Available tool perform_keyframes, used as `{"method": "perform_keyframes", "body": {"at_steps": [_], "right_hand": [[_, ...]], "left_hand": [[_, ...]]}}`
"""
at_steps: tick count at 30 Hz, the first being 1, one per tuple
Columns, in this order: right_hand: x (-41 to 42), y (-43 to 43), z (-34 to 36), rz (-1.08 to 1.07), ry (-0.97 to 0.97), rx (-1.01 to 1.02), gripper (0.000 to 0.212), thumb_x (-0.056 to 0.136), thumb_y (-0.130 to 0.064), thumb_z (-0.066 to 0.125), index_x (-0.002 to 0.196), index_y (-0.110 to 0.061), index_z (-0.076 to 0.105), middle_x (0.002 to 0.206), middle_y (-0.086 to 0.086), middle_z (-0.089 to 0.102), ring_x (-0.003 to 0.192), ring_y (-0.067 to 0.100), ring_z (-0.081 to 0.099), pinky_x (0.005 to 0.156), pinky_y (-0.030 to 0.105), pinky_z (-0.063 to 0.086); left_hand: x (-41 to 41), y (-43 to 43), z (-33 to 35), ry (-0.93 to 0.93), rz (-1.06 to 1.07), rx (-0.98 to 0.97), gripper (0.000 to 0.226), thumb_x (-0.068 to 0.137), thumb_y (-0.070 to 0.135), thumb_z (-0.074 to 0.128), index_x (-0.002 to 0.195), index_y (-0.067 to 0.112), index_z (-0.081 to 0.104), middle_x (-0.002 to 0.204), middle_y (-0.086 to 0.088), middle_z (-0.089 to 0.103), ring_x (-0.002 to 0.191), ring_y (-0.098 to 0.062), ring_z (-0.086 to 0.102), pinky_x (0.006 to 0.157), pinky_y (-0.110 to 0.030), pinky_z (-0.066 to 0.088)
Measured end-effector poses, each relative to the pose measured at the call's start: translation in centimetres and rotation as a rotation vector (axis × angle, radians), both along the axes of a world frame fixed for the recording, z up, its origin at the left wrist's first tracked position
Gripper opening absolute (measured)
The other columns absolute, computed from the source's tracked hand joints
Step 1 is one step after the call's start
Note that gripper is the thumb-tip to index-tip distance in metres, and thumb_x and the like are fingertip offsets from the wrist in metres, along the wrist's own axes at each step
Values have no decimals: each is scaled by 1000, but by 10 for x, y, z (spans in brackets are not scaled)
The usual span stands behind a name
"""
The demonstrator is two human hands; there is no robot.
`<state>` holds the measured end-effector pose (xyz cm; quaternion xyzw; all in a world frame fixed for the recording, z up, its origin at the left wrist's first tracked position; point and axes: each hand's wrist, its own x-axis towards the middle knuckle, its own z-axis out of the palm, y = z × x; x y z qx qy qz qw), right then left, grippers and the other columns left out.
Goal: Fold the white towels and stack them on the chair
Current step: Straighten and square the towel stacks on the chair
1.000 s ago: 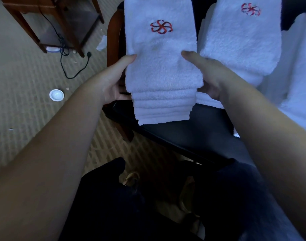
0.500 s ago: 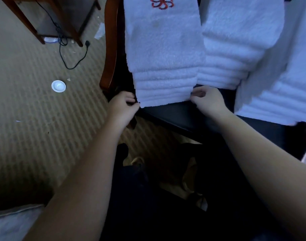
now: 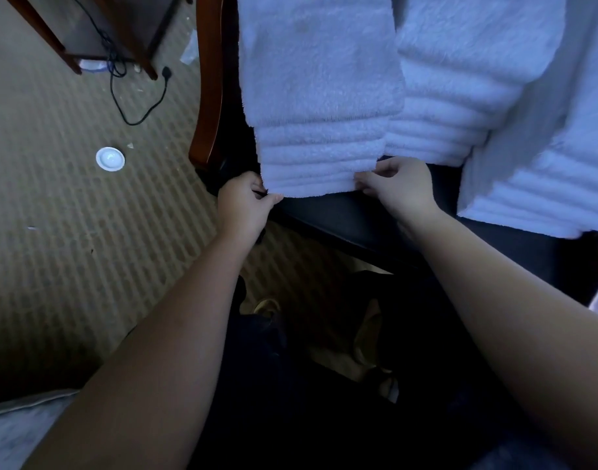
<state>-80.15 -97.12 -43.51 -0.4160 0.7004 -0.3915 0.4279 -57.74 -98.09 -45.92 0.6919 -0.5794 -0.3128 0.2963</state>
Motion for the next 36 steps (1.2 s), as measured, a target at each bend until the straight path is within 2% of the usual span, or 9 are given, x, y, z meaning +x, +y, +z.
{"method": "perform_keyframes", "body": {"at_steps": [4, 7, 10, 15, 17, 22, 26, 30, 36], "right_hand": [[2, -2, 0, 2, -69, 30, 11, 84, -12, 70, 74, -10, 67, 82, 9, 72, 86, 25, 71, 85, 38, 57], [0, -4, 2, -20, -133, 44, 17, 85, -7, 69, 70, -12, 62, 80, 10, 70, 89, 28, 71, 86, 36, 57], [0, -5, 0, -5, -144, 76, 11, 83, -2, 69, 76, -8, 64, 82, 9, 69, 88, 26, 71, 85, 35, 58], [3, -3, -4, -16, -114, 55, 7, 81, -5, 69, 77, -9, 64, 84, 11, 71, 88, 27, 71, 87, 37, 57], [4, -2, -5, -23, -113, 50, 5, 81, -7, 69, 80, -8, 65, 86, 12, 72, 89, 28, 71, 87, 38, 57], [3, -3, -2, -36, -226, 74, 11, 81, -4, 69, 77, -11, 63, 86, 7, 69, 92, 27, 70, 82, 28, 58], [1, -4, 3, -36, -306, 89, 19, 81, 4, 67, 72, -11, 60, 84, 8, 66, 83, 22, 68, 68, 17, 54], [2, -4, 5, -34, -318, 96, 24, 81, 5, 66, 68, -13, 58, 81, 7, 65, 82, 23, 67, 69, 19, 54], [-2, -4, 7, -28, -392, 118, 34, 83, 8, 62, 61, -15, 49, 76, 7, 64, 87, 27, 67, 75, 23, 55]], "left_hand": [[1, -1, 0, -115, -60, -50, 18, 85, 15, 71, 102, 8, 67, 97, -3, 65, 85, -15, 57, 73, -28, 46], [2, -2, -1, -243, -88, -65, 15, 87, 16, 68, 98, 7, 66, 92, -1, 61, 83, -15, 54, 70, -26, 38], [2, 1, -1, -244, -65, -72, 14, 88, 16, 68, 98, 7, 66, 90, -1, 62, 84, -18, 58, 69, -26, 40], [-4, 7, 1, 90, 46, -21, 33, 85, 9, 70, 115, 13, 56, 96, -2, 63, 74, -15, 68, 72, -35, 59], [-6, 9, 3, 234, 122, 26, 37, 80, 6, 74, 112, 16, 58, 100, -1, 64, 83, -15, 68, 79, -37, 60], [-8, 16, 10, 516, 210, 40, 29, 81, 5, 75, 102, 17, 61, 106, -10, 65, 95, -17, 69, 80, -24, 57], [-9, 19, 16, 601, 193, -6, 21, 86, 2, 70, 91, 19, 59, 97, -8, 68, 91, -20, 71, 78, -20, 56], [-8, 19, 16, 657, 196, 41, 12, 89, 3, 68, 96, 11, 61, 99, -9, 68, 91, -19, 71, 79, -19, 55], [-1, 15, 14, 669, 171, 144, 15, 89, 4, 67, 103, 7, 62, 106, -9, 69, 98, -15, 70, 87, -20, 54]]}}
